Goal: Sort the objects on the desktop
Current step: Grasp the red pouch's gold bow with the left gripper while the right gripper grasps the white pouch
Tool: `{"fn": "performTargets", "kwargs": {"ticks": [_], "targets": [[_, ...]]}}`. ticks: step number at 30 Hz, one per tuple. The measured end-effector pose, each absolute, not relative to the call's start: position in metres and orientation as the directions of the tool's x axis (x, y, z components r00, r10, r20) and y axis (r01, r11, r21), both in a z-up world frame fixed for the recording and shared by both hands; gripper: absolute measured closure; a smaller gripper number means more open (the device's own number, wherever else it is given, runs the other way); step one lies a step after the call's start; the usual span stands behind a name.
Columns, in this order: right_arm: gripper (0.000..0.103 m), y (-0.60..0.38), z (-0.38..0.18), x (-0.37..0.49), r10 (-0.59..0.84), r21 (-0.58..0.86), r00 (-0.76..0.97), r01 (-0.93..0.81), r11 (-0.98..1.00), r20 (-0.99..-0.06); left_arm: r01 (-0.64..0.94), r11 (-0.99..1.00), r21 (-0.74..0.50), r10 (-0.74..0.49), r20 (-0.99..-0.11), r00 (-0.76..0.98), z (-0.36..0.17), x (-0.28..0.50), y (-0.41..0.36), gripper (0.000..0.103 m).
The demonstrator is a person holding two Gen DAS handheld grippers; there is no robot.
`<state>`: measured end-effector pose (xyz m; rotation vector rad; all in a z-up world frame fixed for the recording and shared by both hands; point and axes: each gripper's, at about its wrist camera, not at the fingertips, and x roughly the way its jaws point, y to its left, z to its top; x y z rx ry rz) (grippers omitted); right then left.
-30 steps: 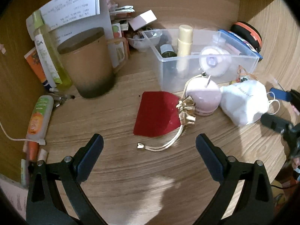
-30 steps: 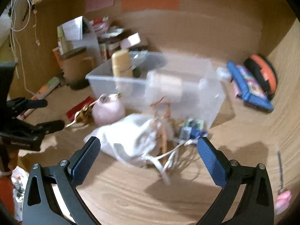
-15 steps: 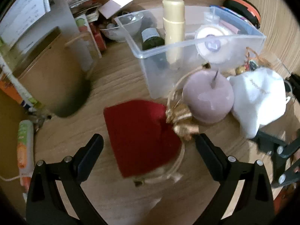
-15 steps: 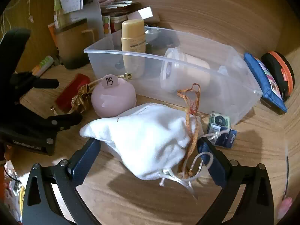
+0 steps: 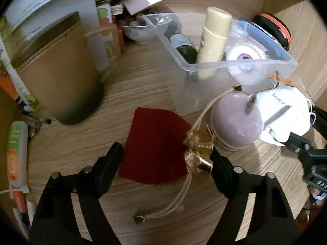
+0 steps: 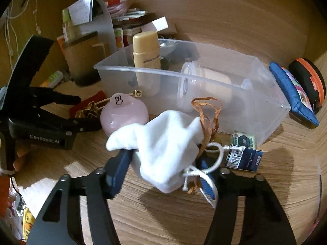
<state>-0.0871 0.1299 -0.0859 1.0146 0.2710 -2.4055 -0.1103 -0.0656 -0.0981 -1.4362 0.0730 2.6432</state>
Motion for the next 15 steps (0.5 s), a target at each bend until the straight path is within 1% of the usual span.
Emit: {"fn": "performTargets", "kwargs": {"ticks": [1, 2, 4, 5, 7, 8, 10, 11, 15], "targets": [[0.059, 0.131, -0.085, -0.087, -0.386, 0.022, -0.588, 0.529, -0.848, -0.711, -0.138, -0.99, -0.02, 0.092, -0.838, -0.537, -0.098, -0.111, -0.067, 0.028], [0.062, 0.133, -0.083, -0.086, -0.396, 0.035, -0.586, 0.53, -0.847, -0.707, -0.132, -0.991, -0.022, 0.09, -0.838, -0.539, -0.097, -0.11, -0.068, 0.031], [0.065, 0.137, -0.08, -0.086, -0.412, 0.055, -0.582, 0.531, -0.845, -0.701, -0.115, -0.993, -0.036, 0.093, -0.836, -0.541, -0.095, -0.109, -0.071, 0.036], [0.067, 0.139, -0.078, -0.086, -0.42, 0.065, -0.581, 0.531, -0.845, -0.697, -0.107, -0.992, -0.064, 0.113, -0.83, -0.547, -0.092, -0.107, -0.075, 0.041], [0.069, 0.142, -0.074, -0.086, -0.437, 0.088, -0.58, 0.531, -0.843, -0.687, -0.099, -0.986, -0.131, 0.164, -0.817, -0.552, -0.087, -0.107, -0.082, 0.048], [0.07, 0.144, -0.071, -0.085, -0.444, 0.095, -0.581, 0.531, -0.842, -0.682, -0.087, -0.986, -0.144, 0.168, -0.812, -0.559, -0.084, -0.106, -0.085, 0.057], [0.072, 0.148, -0.066, -0.081, -0.457, 0.108, -0.582, 0.533, -0.839, -0.673, -0.083, -0.982, -0.167, 0.184, -0.802, -0.568, -0.078, -0.104, -0.088, 0.067], [0.073, 0.149, -0.063, -0.079, -0.463, 0.114, -0.583, 0.534, -0.838, -0.668, -0.077, -0.981, -0.178, 0.19, -0.799, -0.571, -0.077, -0.103, -0.09, 0.073], [0.076, 0.158, -0.054, -0.07, -0.481, 0.128, -0.593, 0.537, -0.834, -0.646, -0.074, -0.983, -0.167, 0.179, -0.8, -0.573, -0.075, -0.094, -0.091, 0.078]]}}
